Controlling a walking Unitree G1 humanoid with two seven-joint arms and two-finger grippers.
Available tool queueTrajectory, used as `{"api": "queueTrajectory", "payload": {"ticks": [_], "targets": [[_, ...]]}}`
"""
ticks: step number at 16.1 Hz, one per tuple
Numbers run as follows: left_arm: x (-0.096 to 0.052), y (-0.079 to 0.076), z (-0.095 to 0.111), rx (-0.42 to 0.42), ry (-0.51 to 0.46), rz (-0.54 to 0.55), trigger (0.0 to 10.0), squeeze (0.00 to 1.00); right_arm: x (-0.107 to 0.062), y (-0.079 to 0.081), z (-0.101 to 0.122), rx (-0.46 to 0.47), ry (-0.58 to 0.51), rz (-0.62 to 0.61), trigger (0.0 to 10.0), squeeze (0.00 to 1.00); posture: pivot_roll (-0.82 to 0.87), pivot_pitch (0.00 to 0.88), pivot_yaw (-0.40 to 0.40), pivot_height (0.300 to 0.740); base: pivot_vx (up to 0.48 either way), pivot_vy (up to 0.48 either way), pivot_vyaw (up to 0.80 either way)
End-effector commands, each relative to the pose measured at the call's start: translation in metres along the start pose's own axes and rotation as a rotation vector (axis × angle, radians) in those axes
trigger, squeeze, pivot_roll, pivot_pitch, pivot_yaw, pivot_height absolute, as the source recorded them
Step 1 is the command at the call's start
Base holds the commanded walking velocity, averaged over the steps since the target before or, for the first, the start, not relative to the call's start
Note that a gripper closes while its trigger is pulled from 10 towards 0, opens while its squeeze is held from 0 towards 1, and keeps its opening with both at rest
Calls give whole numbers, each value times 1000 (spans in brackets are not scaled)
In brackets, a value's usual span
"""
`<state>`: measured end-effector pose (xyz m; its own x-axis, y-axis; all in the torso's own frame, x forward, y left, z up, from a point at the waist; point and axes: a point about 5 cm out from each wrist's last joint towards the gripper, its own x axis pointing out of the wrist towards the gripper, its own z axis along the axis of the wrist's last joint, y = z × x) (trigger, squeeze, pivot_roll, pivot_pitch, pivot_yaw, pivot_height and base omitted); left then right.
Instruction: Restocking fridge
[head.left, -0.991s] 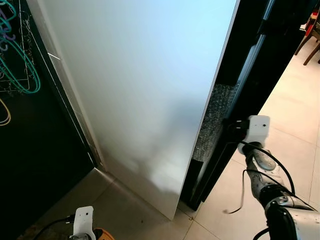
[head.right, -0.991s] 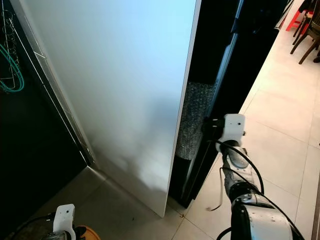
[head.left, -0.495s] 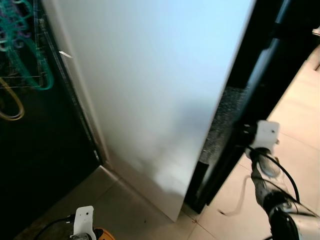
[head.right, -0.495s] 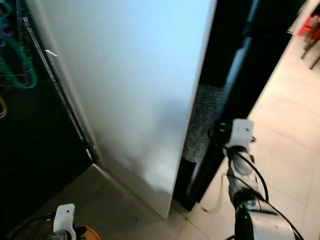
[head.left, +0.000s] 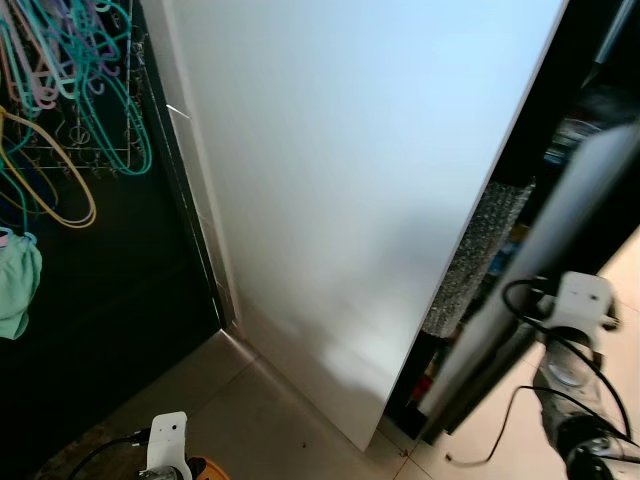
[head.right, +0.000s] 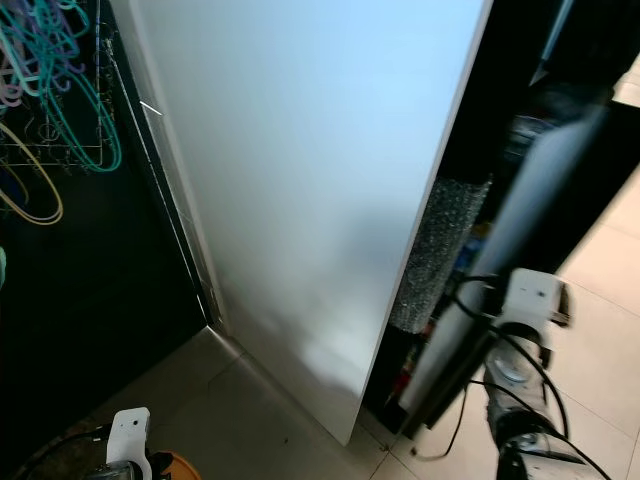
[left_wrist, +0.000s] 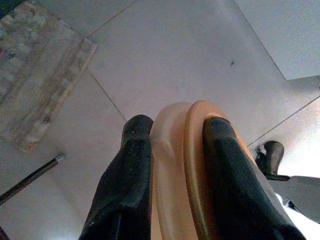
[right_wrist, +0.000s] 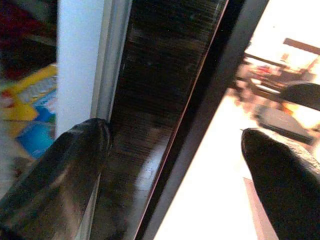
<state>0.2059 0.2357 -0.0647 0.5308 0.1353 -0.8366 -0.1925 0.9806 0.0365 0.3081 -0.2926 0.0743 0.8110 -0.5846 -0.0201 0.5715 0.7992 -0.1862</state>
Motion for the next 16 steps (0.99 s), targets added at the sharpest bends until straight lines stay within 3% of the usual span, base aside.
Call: {"api": "queueTrajectory", "payload": {"ticks": [1, 3, 8, 16], "targets": [[0, 2, -2, 15, 15, -3, 10000, 0, 1, -29, -13, 3, 85, -154, 10000, 0, -31, 0, -52, 740, 0, 0, 0], [0, 3, -1, 16, 15, -2, 10000, 0, -4, -30, -23, 19, 137, -169, 10000, 0, -33, 0, -52, 740, 0, 0, 0], [0, 3, -2, 24, 16, -5, 10000, 0, -18, -31, -45, -57, 235, -230, 10000, 0, -32, 0, -50, 740, 0, 0, 0], [0, 2, -4, 32, 20, -10, 10000, 0, -24, -16, -55, -34, 326, -101, 10000, 0, -37, 0, -49, 740, 0, 0, 0]]}}
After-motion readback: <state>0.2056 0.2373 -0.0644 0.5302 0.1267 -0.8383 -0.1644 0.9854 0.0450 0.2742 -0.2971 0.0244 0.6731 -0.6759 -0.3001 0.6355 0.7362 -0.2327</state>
